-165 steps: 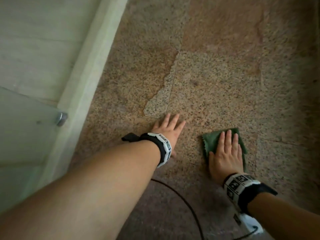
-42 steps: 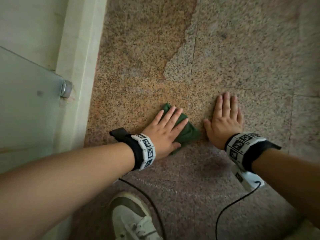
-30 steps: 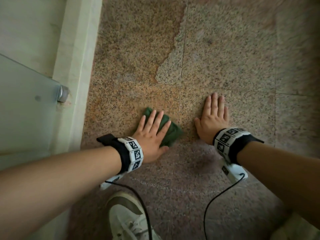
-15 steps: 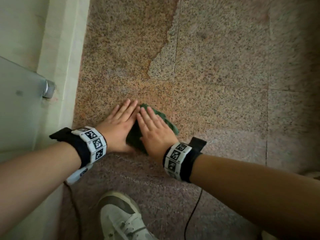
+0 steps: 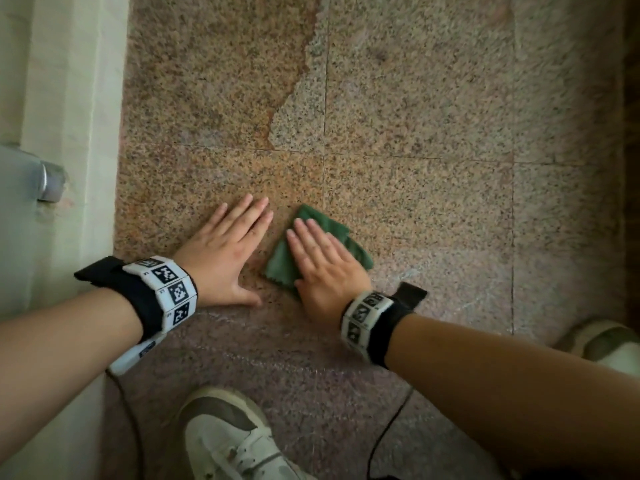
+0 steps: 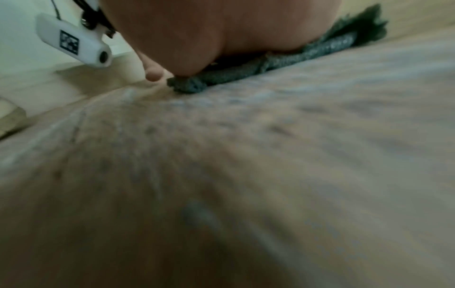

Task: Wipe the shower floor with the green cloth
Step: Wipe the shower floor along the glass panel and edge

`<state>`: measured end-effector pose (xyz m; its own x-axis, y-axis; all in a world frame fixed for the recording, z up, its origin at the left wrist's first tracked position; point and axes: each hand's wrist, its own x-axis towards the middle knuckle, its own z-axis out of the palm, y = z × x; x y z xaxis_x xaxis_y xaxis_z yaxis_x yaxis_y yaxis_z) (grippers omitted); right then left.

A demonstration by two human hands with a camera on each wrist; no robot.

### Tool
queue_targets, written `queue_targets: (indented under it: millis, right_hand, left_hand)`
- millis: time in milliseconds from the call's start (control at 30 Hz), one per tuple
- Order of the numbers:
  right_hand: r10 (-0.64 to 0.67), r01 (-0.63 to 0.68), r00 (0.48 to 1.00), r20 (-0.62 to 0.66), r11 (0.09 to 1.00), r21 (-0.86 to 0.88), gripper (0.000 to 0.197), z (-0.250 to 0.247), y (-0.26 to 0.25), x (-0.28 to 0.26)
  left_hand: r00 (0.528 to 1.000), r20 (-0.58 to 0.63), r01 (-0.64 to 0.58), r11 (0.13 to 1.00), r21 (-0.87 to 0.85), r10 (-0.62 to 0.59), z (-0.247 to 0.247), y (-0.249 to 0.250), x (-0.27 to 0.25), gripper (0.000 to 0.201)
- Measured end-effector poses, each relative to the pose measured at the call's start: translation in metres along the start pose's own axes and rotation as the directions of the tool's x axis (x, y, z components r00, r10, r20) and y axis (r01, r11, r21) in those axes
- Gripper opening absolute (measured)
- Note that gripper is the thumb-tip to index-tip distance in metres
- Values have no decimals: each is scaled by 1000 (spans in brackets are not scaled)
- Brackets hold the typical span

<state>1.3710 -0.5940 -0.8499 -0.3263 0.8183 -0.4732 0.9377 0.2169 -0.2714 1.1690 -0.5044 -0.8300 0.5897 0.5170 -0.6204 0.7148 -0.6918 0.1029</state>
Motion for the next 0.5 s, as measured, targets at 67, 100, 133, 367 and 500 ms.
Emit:
queue_targets:
  millis: [67, 100, 133, 367, 500]
  right_hand:
    - [126, -126, 992, 16, 992, 9, 75, -2, 40, -26]
    - [198, -198, 980, 16, 980, -2, 75, -5, 63, -41]
    - [270, -270, 963, 16, 963, -12, 74, -7, 86, -56]
    - [474, -471, 879, -52, 880, 56, 78, -1, 108, -71]
    - [347, -346, 938, -16, 936, 61, 77, -12, 66, -36]
  left_hand:
    - [1000, -11, -13, 1000, 18, 13, -8, 10, 10, 139]
    - [1000, -10, -17, 1000, 21, 17, -12, 16, 16, 138]
    - [1000, -4, -19, 1000, 18, 19, -16, 22, 22, 138]
    - [999, 8, -39, 998, 44, 39, -19, 31, 39, 138]
    - [999, 5, -33, 999, 42, 33, -18, 32, 40, 139]
